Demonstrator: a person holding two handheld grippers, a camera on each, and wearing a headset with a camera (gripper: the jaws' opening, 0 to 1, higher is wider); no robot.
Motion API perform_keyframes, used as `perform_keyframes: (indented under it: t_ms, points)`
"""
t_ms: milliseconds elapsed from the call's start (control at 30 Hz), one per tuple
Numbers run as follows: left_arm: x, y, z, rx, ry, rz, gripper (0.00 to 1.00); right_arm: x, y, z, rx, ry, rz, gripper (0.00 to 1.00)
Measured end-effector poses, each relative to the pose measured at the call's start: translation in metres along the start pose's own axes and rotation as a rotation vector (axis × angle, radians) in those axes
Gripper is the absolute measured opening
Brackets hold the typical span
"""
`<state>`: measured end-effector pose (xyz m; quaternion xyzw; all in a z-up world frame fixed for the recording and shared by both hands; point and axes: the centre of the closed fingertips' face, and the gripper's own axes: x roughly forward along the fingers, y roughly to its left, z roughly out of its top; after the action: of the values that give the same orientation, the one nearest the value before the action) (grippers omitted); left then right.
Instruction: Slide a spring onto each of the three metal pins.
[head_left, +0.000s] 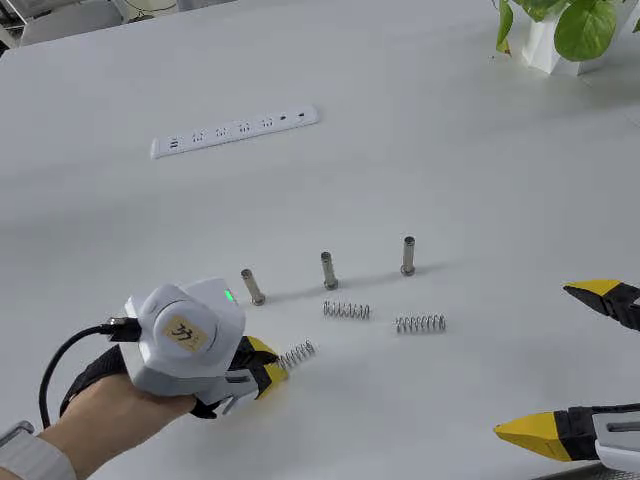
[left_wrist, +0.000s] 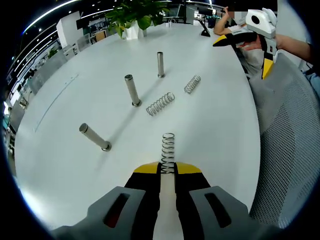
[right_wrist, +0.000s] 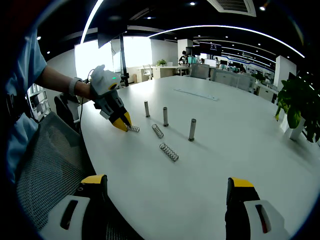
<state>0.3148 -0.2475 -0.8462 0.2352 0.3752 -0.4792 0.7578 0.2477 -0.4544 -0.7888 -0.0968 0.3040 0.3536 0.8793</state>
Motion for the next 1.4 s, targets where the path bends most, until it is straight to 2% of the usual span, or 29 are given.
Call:
perform_keyframes:
  t_ms: [133, 300, 400, 567, 633, 700, 800, 867, 900, 1100, 1233, 1400]
  points:
    - [-0.002, 0.001, -0.002, -0.036, -0.01, 0.013, 0.07, -0.001, 0.0, 0.001, -0.005, 0.001, 0.001, 0.99]
    - [-0.008, 0.002, 0.003, -0.078, -0.05, 0.031, 0.07, -0.001, 0.0, 0.004, -0.013, 0.003, 0.001, 0.99]
    - [-0.013, 0.001, 0.011, -0.118, -0.102, 0.048, 0.07, 0.0, 0.001, 0.006, -0.018, 0.004, 0.005, 0.99]
    - [-0.02, -0.003, 0.02, -0.126, -0.166, 0.077, 0.07, 0.001, 0.002, 0.009, -0.029, 0.008, 0.011, 0.99]
    - [-0.022, -0.006, 0.022, -0.132, -0.18, 0.073, 0.07, 0.002, 0.002, 0.01, -0.031, 0.008, 0.015, 0.99]
    - [-0.023, -0.008, 0.021, -0.138, -0.176, 0.069, 0.07, 0.003, 0.003, 0.011, -0.038, 0.012, 0.021, 0.99]
    - [-0.026, -0.011, 0.024, -0.15, -0.204, 0.064, 0.07, 0.005, 0.004, 0.014, -0.044, 0.015, 0.029, 0.99]
    - [-0.026, -0.015, 0.029, -0.184, -0.246, 0.047, 0.07, 0.007, 0.005, 0.015, -0.049, 0.018, 0.037, 0.99]
    - [-0.025, -0.015, 0.027, -0.188, -0.236, 0.056, 0.07, 0.008, 0.005, 0.015, -0.054, 0.022, 0.042, 0.99]
    - [-0.026, -0.02, 0.033, -0.198, -0.27, 0.064, 0.07, 0.014, 0.008, 0.023, -0.065, 0.023, 0.065, 0.99]
    - [-0.032, -0.022, 0.044, -0.187, -0.315, 0.071, 0.07, 0.018, 0.009, 0.031, -0.067, 0.013, 0.084, 0.98]
    - [-0.038, -0.026, 0.054, -0.163, -0.343, 0.077, 0.07, 0.021, 0.012, 0.044, -0.065, -0.012, 0.1, 0.97]
